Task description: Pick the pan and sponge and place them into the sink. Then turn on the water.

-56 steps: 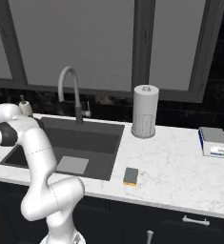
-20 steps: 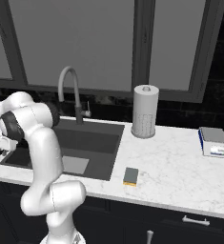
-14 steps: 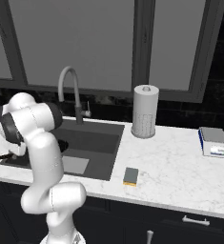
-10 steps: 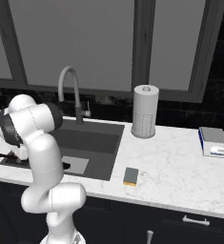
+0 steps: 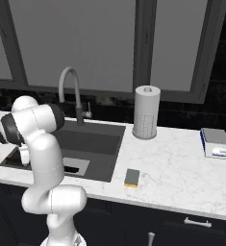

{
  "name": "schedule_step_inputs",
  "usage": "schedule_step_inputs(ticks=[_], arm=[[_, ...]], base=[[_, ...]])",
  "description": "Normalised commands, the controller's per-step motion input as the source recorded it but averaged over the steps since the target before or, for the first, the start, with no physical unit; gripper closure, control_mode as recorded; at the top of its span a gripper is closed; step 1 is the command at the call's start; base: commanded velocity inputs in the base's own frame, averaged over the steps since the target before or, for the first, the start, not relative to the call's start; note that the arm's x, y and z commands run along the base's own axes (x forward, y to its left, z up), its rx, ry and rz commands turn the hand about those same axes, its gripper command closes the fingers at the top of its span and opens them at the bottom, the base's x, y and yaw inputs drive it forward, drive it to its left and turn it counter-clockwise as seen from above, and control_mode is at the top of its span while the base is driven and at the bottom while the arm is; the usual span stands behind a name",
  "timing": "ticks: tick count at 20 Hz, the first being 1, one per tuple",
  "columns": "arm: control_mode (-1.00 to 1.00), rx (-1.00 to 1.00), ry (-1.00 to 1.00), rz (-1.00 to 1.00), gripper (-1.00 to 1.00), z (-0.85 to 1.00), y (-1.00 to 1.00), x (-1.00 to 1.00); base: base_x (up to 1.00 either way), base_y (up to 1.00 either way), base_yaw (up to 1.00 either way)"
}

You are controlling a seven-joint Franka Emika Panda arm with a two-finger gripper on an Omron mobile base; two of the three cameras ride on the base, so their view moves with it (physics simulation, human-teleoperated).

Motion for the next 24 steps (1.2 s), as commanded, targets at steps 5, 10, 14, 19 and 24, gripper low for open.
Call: schedule_step_inputs(ticks=[5, 10, 14, 19, 24], arm=[[-1.00, -0.12, -0.08, -0.21, 1.00, -0.15, -0.34, 0.32], [-1.00, -0.05, -0.05, -0.19, 1.00, -0.17, -0.34, 0.39], [-1.00, 0.00, -0.08, -0.13, 1.00, -0.32, -0.36, 0.29], [-1.00, 0.00, -0.15, -0.06, 1.00, -0.44, -0.34, 0.07], [-1.00, 0.01, -0.11, -0.05, 1.00, -0.40, -0.33, 0.07]], base=[[0.00, 0.00, 0.00], [0.00, 0.00, 0.00], [0.00, 0.00, 0.00], [0.00, 0.00, 0.00], [0.00, 0.00, 0.00]])
